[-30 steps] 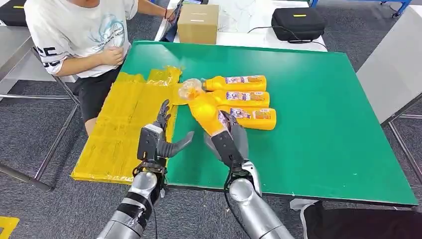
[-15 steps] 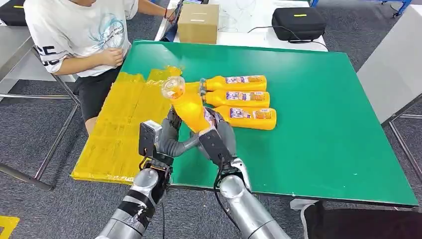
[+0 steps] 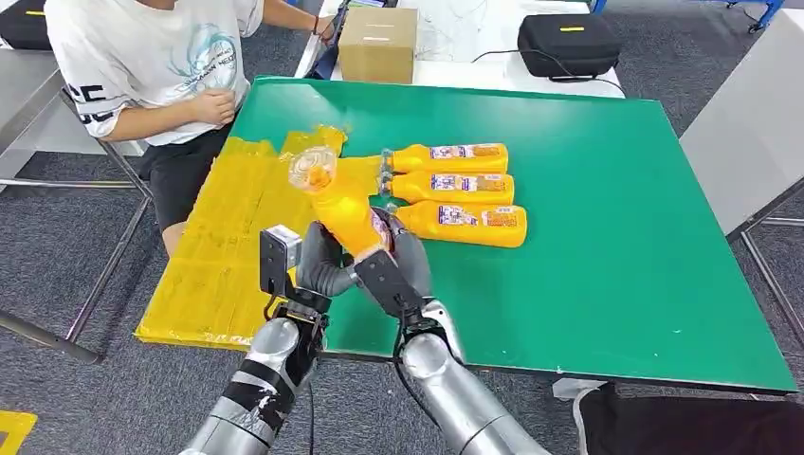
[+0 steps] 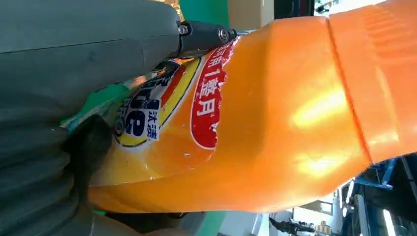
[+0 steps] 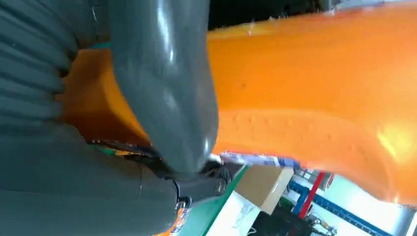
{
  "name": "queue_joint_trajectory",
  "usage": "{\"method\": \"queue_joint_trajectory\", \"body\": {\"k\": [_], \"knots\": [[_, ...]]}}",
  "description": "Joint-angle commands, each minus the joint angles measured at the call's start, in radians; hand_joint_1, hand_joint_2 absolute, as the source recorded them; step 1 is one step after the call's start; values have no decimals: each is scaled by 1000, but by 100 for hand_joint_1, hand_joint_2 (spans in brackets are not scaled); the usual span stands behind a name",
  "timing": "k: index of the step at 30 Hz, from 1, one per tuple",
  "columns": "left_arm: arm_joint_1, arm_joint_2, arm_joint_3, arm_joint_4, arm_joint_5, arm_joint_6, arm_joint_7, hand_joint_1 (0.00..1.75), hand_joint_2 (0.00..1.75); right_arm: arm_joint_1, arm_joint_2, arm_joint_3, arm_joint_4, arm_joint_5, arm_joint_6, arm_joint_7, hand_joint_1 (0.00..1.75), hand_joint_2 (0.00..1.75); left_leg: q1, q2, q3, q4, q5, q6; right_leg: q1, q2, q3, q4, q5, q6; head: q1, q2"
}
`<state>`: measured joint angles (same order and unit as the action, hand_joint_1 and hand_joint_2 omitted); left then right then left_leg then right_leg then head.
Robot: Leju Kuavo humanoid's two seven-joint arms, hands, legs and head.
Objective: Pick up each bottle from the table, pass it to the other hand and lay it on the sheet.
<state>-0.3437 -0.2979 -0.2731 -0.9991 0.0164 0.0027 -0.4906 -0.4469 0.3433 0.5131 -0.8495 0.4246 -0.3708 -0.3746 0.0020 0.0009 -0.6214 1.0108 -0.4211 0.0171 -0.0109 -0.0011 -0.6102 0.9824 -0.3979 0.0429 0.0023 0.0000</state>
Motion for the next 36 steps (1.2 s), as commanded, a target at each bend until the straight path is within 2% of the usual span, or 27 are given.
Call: {"method": "queue_joint_trajectory", "body": {"k": [1, 7, 8, 9, 10, 14, 16, 18, 22, 23, 26, 36], "knots": [[-58, 34, -37, 69, -36, 67, -7, 175, 175, -77, 5, 131, 143, -33, 3, 22, 175, 175, 0, 1, 4, -1, -1, -1, 0, 1, 3, 0, -1, -1, 0, 0], [-48, 42, -2, 67, -13, 56, -20, 175, 175, -74, -9, 105, 141, -32, -10, 21, 175, 175, 0, 0, 3, -1, -1, -1, 0, 0, 3, -1, -1, -1, 0, 0], [-47, 44, 6, 64, -1, 45, -23, 175, 175, -73, -11, 100, 138, -34, -15, 22, 159, 175, 0, 0, 5, -1, -1, -1, 0, 0, 4, -1, -1, -1, 0, 0], [-47, 46, 10, 64, 0, 44, -23, 175, 175, -70, -11, 93, 133, -34, -26, 20, 40, 175, 0, 0, 6, -1, -2, -1, 0, 0, 6, -1, -2, -2, 0, 0], [-46, 47, 16, 61, 4, 43, -23, 175, 175, -67, -13, 87, 124, -28, -45, 18, 0, 175, 0, 0, 4, -1, -1, -1, 0, 0, 4, -1, -1, -1, 0, 0], [-46, 56, 43, 57, 3, 60, -26, 175, 175, -35, -25, 23, 61, -48, -122, -2, 0, 175, 0, 0, 8, -1, -2, -2, 1, 0, 7, 0, -3, -2, 0, 0], [-53, 71, 49, 63, -47, 127, -36, 175, 175, -3, -39, -18, -12, -68, -157, -20, 0, 175, 0, -1, 3, -1, 0, -1, 0, -1, 2, -1, -1, -1, 0, 0], [-75, 95, 62, 82, -124, 217, -52, 175, 175, 35, -56, -62, -104, -97, -177, -37, 0, 175, 1, -2, 5, -1, -1, -1, 1, -2, 5, -1, -2, -2, 0, 0], [-131, 139, 84, 134, -242, 302, -55, 175, 175, 73, -82, -101, -206, -113, -175, -46, 0, 175, 0, -2, 3, -1, 0, -1, 0, -2, 4, -1, -1, -1, 0, 0], [-151, 155, 70, 165, -325, 375, -60, 175, 175, 79, -84, -106, -225, -116, -170, -46, 0, 175, 0, -1, 3, -1, 0, -1, 1, -1, 2, -1, -1, -1, 0, 0], [-177, 179, 88, 195, -350, 369, -59, 175, 175, 79, -92, -111, -235, -119, -158, -45, 0, 175, 0, -1, 1, -1, 0, -1, 0, -1, 0, 0, 0, -1, 0, 0], [-179, 173, 91, 204, -354, 363, -65, 175, 175, 78, -91, -110, -230, -121, -153, -45, 0, 175, 1, -1, 4, 0, -1, -1, 1, -1, 3, 0, -2, -1, 0, 0]]}}
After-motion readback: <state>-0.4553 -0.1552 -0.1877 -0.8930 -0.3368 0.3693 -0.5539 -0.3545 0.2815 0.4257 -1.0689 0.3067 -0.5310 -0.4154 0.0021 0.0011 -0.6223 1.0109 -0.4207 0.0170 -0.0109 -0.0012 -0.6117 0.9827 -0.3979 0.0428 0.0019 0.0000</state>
